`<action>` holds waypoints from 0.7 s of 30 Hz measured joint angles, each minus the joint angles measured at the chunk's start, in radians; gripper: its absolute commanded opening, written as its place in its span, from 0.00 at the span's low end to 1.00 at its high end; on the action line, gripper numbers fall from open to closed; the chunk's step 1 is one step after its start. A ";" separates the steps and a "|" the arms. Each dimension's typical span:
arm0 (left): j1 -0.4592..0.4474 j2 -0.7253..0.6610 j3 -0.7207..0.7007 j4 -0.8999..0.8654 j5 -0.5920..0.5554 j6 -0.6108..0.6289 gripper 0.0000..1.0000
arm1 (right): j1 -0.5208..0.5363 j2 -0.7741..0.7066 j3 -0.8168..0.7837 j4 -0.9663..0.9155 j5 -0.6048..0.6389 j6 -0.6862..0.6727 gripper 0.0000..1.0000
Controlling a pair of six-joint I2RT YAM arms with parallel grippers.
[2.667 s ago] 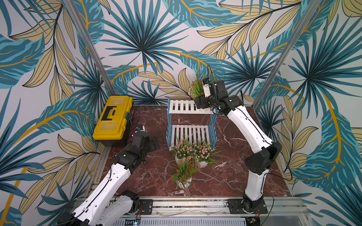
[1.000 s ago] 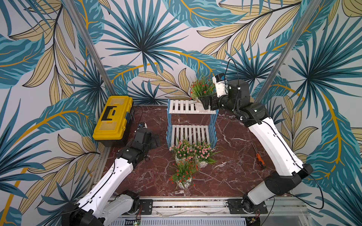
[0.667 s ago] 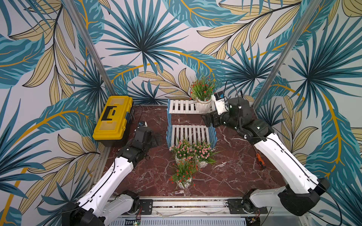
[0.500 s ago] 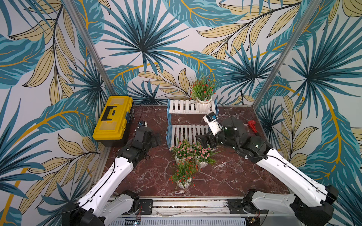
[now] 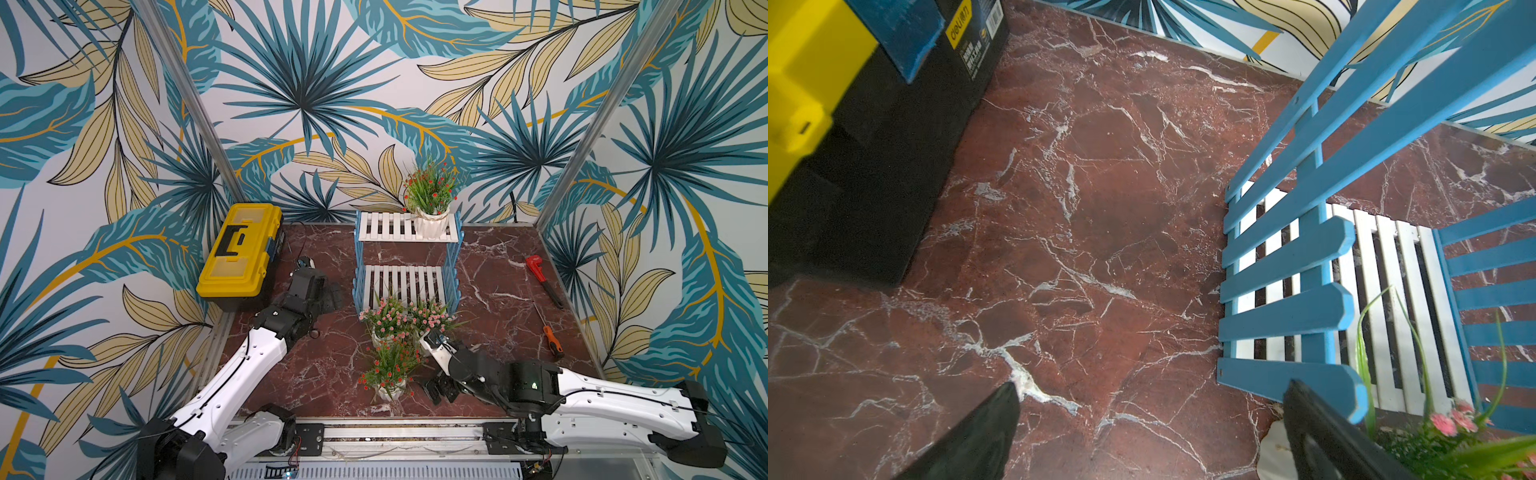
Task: Place the baby's breath potted plants on the rack by color
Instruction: Pick up the baby's breath potted plant from the center of the board.
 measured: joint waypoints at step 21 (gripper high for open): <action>0.000 -0.043 0.035 0.003 0.038 -0.015 0.99 | 0.201 0.438 -0.103 0.329 0.095 0.095 0.99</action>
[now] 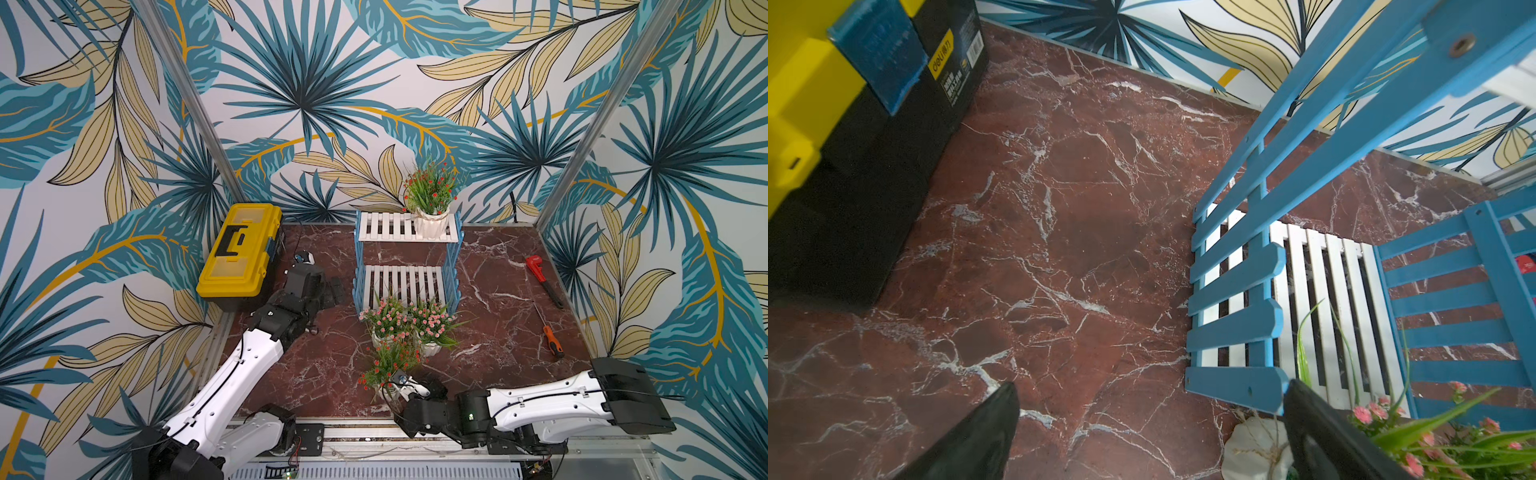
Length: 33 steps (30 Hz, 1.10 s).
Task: Place the baby's breath potted plants on the rack by color
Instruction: Pick up the baby's breath potted plant from the center of the board.
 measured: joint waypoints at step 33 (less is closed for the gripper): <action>-0.004 0.014 0.042 -0.025 -0.002 -0.024 1.00 | -0.221 0.109 -0.015 0.302 -0.229 -0.240 0.99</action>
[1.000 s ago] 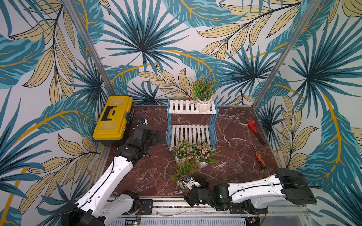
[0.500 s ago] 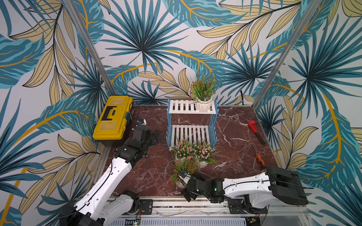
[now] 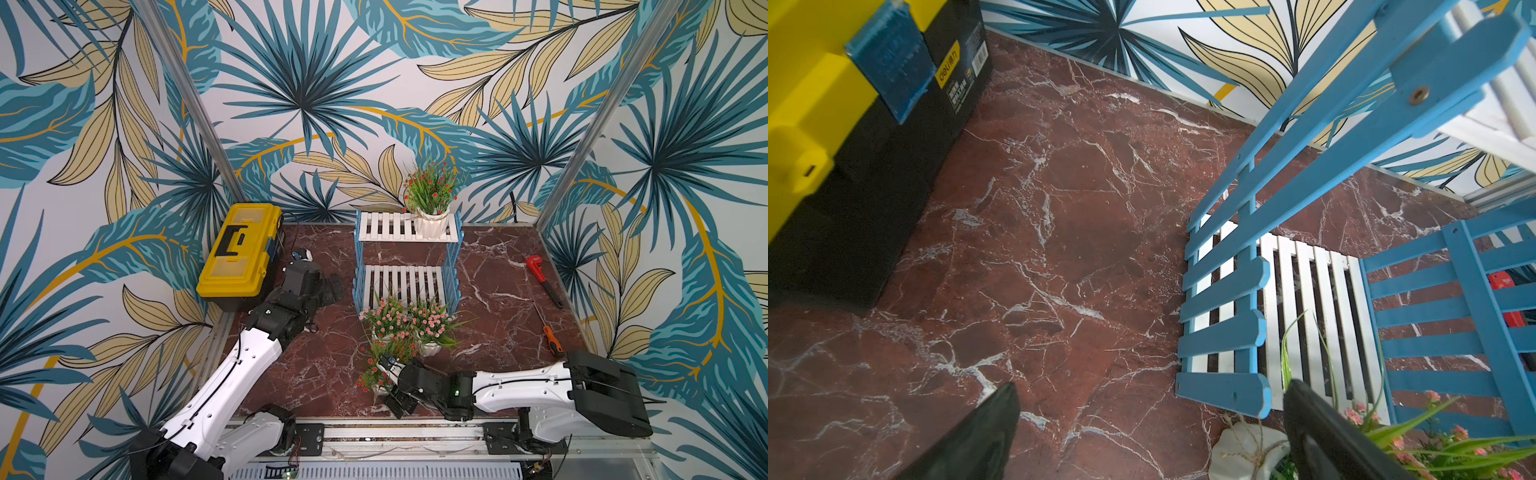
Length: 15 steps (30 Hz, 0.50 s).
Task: Place the baby's breath potted plants on the rack by color
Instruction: Pick up the baby's breath potted plant from the center of the board.
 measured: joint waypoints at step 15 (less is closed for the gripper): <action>-0.006 0.011 0.022 -0.018 -0.002 0.006 0.99 | -0.045 0.073 0.057 -0.002 -0.084 -0.091 0.99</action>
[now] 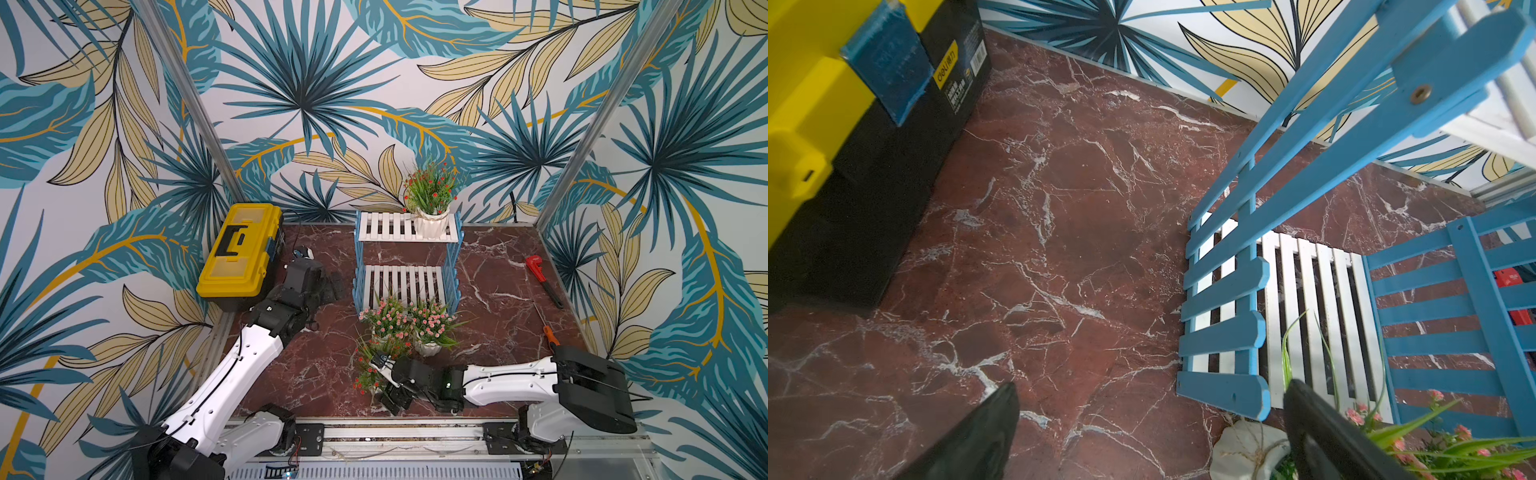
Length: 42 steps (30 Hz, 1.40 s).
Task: Place the baby's breath potted plants on the rack by color
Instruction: Pick up the baby's breath potted plant from the center of the board.
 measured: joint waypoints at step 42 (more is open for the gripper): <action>0.000 -0.035 0.000 -0.021 0.019 0.043 1.00 | -0.012 0.092 0.054 0.117 0.083 0.021 0.19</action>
